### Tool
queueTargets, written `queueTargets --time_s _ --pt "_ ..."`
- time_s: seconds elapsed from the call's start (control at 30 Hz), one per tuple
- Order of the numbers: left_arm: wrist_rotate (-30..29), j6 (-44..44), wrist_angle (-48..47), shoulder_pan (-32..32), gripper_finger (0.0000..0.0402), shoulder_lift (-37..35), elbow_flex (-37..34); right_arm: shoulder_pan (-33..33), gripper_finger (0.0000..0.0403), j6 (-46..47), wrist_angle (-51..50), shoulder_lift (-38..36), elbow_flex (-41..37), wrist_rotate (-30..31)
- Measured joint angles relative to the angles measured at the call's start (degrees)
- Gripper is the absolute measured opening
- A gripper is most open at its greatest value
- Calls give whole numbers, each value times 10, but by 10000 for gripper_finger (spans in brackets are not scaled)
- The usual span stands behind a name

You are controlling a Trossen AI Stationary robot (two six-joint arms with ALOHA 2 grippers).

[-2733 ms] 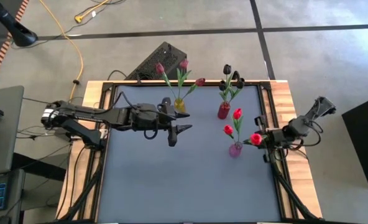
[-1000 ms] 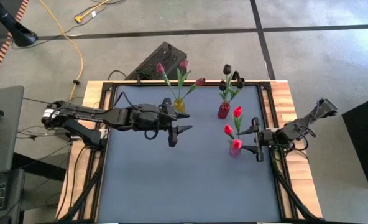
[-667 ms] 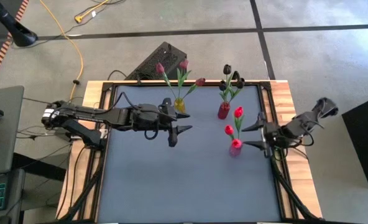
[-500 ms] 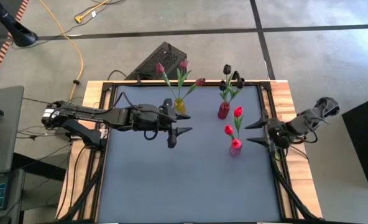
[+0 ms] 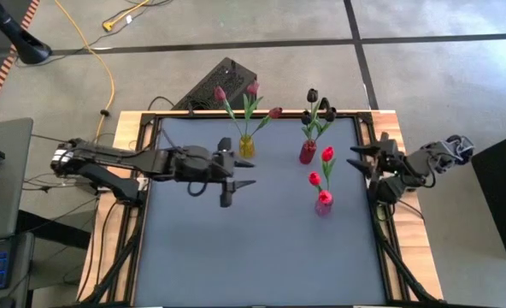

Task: Sort flowers into vase by color
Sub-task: Return to Home Position

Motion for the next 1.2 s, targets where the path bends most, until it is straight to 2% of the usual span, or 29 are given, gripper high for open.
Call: queueTargets --time_s 0.17,0.37,0.53,0.67,0.8,0.9,1.07,1.2 --pt "-5 5 91 26 184 -116 -130 -36 173 0 -3 -14 0 2" --pt "-5 -43 145 69 155 -282 -291 -77 24 5 -7 -32 0 1" --pt "-6 -78 143 75 125 -400 -377 -94 19 9 15 -34 -22 -9" --pt "-2 -86 142 74 98 -481 -419 -97 17 4 51 -34 -73 -54" --pt "15 -82 140 74 68 -542 -448 -96 17 -9 74 -44 -80 -77" --pt "21 -86 139 74 46 -574 -468 -96 17 -36 112 -49 -96 -133" --pt "25 -93 138 74 11 -604 -506 -96 17 -99 221 -58 -170 -230" --pt "25 -94 141 74 2 -614 -525 -96 17 -96 257 -71 -220 -259"
